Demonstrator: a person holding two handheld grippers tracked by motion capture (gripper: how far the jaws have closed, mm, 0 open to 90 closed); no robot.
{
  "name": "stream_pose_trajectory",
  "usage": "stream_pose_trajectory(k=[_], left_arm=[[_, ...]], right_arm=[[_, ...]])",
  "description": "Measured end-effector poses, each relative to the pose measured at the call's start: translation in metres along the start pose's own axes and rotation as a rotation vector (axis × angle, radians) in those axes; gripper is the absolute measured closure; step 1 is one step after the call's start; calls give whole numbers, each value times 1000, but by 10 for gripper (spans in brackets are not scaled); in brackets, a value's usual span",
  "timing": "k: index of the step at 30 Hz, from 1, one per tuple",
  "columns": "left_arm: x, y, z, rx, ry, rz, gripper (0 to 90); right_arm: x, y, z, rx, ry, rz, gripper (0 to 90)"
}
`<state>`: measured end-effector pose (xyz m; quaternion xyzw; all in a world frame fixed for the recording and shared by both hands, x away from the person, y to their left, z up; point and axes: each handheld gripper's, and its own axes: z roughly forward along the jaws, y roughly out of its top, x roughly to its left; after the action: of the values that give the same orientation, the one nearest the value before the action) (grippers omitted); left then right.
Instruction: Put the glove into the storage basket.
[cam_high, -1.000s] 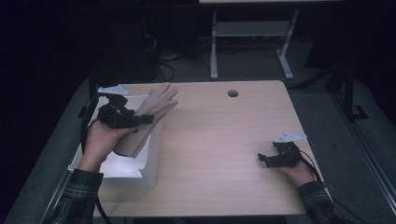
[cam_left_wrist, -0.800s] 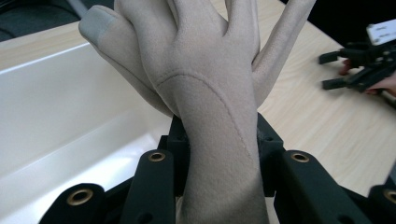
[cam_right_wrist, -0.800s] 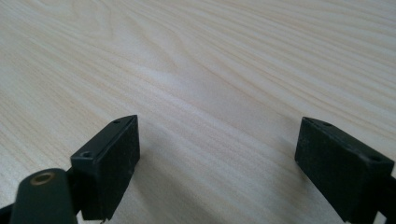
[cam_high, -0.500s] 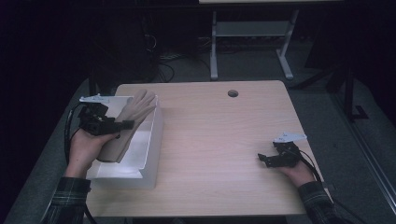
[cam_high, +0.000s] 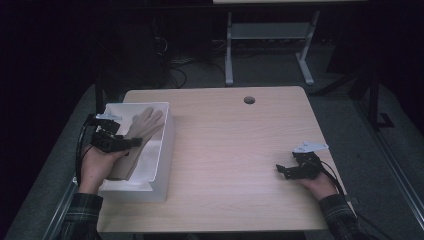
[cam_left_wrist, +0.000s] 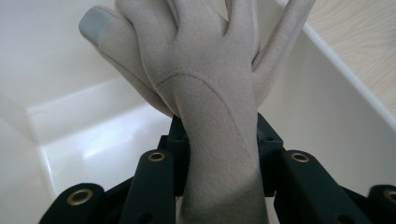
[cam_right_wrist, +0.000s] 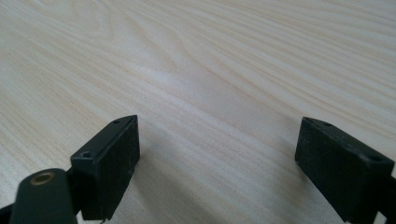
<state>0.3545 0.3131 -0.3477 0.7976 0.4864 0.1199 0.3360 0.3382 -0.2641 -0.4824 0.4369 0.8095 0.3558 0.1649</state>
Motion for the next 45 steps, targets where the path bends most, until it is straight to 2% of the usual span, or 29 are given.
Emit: stream_pose_trajectory(k=[12, 23, 26, 27, 28, 29, 32, 37, 45], left_arm=[[11, -23, 39, 88, 34, -24, 667], [18, -36, 63, 157, 34, -40, 628], [19, -37, 64, 162, 34, -37, 602], [19, -37, 64, 165, 33, -36, 563], [20, -37, 66, 164, 40, -40, 519], [21, -37, 66, 156, 39, -46, 405], [20, -36, 64, 134, 47, -39, 271], [19, -29, 54, 109, 47, -31, 230], [16, -11, 30, 34, 41, -24, 203]], right_arm=[[0, 0, 0, 0, 0, 0, 133], [0, 0, 0, 1, 0, 0, 134], [0, 0, 0, 0, 0, 0, 134], [0, 0, 0, 0, 0, 1, 134], [0, 0, 0, 1, 0, 1, 134], [0, 0, 0, 0, 0, 1, 134], [0, 0, 0, 0, 0, 0, 134], [0, 0, 0, 1, 0, 1, 134], [0, 0, 0, 0, 0, 0, 132]])
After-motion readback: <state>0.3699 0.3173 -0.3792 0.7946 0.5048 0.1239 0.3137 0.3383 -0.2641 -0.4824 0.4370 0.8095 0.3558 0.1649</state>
